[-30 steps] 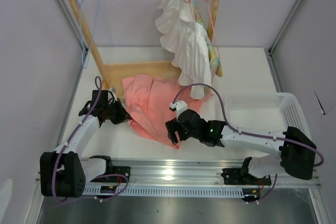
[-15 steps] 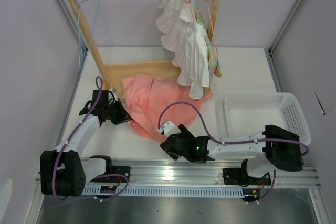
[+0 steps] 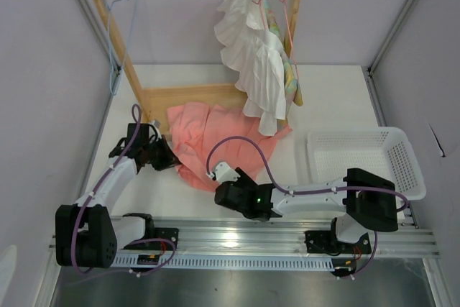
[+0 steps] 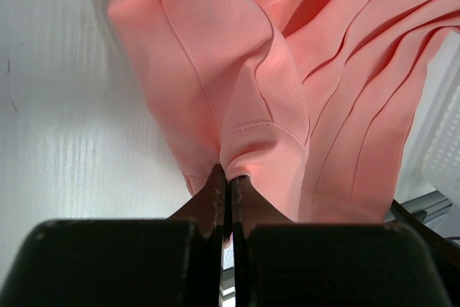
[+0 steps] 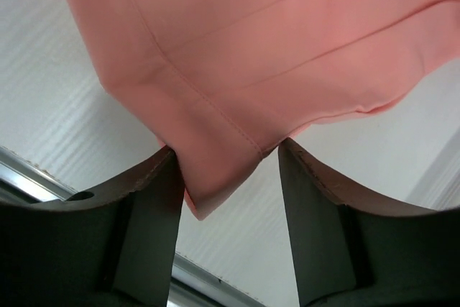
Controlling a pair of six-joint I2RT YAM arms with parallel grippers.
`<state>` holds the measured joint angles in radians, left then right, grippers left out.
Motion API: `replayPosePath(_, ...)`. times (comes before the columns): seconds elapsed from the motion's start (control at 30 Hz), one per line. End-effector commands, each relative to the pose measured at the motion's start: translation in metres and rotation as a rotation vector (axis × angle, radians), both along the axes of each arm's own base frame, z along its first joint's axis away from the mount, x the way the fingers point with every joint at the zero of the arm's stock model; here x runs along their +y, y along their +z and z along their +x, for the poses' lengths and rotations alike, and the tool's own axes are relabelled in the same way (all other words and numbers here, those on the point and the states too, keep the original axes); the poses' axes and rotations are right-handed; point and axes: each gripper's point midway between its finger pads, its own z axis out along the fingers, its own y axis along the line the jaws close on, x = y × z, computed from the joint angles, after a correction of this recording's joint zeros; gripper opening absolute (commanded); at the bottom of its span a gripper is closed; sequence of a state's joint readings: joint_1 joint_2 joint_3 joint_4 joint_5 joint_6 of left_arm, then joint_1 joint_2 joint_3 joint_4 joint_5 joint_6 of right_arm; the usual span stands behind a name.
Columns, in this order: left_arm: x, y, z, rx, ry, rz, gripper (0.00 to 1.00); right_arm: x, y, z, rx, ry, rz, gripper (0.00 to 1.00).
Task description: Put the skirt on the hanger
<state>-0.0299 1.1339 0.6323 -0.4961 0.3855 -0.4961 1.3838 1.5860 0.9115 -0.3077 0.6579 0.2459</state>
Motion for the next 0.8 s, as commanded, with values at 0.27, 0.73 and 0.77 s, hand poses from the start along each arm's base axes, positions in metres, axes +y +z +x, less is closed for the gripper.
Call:
replayPosePath(0.27, -0.023, 0.017, 0.013, -0.098, -0.084, -0.045, 0.00, 0.014, 0.011, 0.003, 0.267, 0.048, 0.226, 0.12)
replayPosePath(0.73, -0.093, 0.096, -0.002, -0.328, -0.364, -0.535, 0.00, -0.064, 0.214, 0.021, 0.646, 0.169, 1.177, 0.00)
replayPosePath(0.77, -0.099, 0.122, -0.004, -0.393, -0.405, -0.620, 0.00, -0.067, 0.232, 0.016, 0.667, 0.219, 1.241, 0.00)
